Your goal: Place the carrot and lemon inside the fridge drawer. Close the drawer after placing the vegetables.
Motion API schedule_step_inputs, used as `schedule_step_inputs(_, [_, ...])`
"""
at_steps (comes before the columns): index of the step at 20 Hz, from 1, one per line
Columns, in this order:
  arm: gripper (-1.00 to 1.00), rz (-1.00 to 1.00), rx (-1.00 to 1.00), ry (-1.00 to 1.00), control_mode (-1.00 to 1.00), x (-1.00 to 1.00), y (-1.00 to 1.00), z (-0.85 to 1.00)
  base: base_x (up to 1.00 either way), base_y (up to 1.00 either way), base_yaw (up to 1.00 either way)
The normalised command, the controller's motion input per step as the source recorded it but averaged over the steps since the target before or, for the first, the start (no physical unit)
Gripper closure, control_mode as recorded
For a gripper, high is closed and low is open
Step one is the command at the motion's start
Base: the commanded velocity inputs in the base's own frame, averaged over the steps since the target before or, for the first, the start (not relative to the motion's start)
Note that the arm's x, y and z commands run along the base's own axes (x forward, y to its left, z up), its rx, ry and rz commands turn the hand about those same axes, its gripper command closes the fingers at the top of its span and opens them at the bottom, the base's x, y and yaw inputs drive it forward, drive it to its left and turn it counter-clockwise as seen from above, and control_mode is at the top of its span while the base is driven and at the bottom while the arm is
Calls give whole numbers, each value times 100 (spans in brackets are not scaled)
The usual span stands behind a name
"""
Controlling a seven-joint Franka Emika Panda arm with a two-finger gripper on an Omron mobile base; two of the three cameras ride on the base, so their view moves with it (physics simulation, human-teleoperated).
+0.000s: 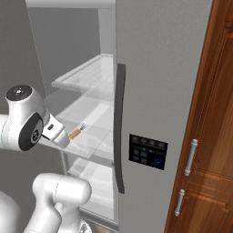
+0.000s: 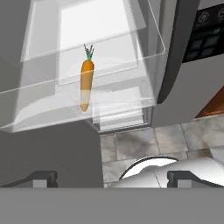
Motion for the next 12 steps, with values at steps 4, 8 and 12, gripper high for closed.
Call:
schedule_step_inputs(4, [-100,0,0,0,100,0,0,0,-100,-2,1])
schedule_step_inputs(8, [-100,0,0,0,100,0,0,0,-100,35,7])
schedule_step_inputs(12, [-100,0,0,0,100,0,0,0,-98,98,0])
